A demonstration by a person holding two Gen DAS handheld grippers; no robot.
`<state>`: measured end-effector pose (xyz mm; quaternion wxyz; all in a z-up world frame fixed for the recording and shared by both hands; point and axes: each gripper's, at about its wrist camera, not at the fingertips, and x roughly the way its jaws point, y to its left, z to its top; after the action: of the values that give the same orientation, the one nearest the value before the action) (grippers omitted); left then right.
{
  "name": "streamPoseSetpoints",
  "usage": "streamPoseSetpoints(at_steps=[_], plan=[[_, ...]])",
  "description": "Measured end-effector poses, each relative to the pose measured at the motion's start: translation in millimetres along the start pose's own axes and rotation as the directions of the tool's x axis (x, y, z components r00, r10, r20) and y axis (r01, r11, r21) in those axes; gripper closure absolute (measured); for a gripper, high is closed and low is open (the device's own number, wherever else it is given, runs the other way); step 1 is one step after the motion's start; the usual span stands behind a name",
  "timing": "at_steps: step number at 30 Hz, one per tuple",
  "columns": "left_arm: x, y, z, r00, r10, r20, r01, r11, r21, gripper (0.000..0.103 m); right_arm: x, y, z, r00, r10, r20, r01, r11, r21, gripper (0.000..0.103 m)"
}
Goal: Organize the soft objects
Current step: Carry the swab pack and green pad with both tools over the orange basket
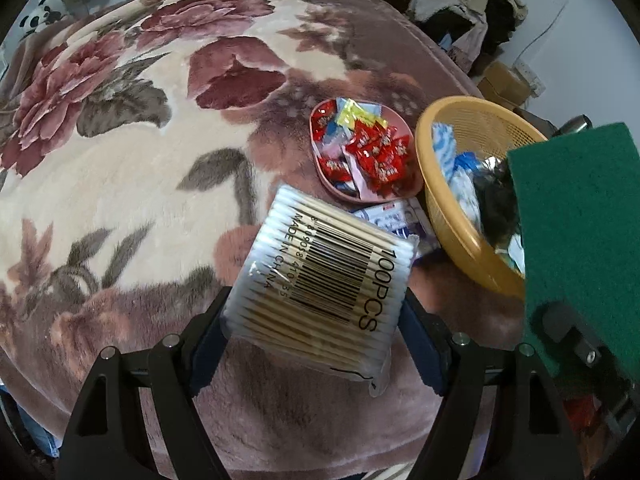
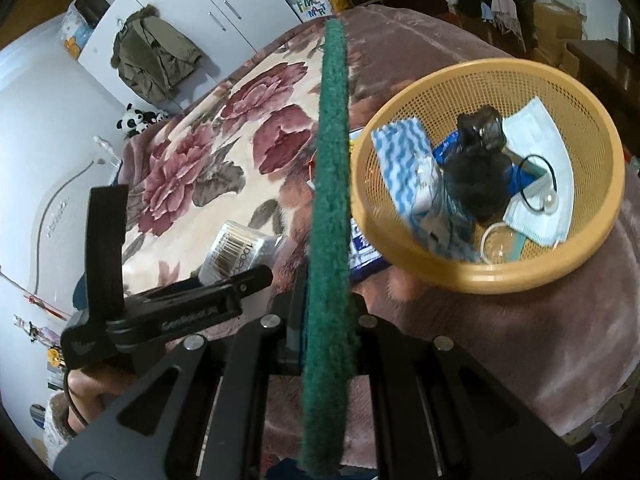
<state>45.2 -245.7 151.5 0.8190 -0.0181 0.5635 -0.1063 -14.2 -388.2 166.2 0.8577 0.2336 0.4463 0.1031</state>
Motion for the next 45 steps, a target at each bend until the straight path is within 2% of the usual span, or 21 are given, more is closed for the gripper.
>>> streamPoseSetpoints(at_steps=[8,18,32,45], plan=[[0.3,-3.1,20.0,1.000,0.002,0.010,-0.002,1.000,0.007,0.023,2.6,-2.1,14.5,1.000,0.013,0.005,-0.013,1.000,-0.005,0.095],[4.1,-14.8,38.3,1.000,-0.014,0.021,0.013,1.000,0.017,0.023,2.8,-14.6,38.3,0.999,-0.030,0.021,0.030,1.000,0.000,0.095],[0.8,-48.6,65.8,0.997,-0.061,0.043,0.058,0.996,0.064,0.023,-5.1,-42.1,54.3,0.995,-0.085,0.045,0.082,0.995,0.050,0.095],[10.1,-99.4,72.4,0.995,-0.098,0.028,0.093,0.985,0.145,0.023,-16.3,-62.1,56.9,0.989,-0.134,0.056,0.129,0.988,0.088,0.095]])
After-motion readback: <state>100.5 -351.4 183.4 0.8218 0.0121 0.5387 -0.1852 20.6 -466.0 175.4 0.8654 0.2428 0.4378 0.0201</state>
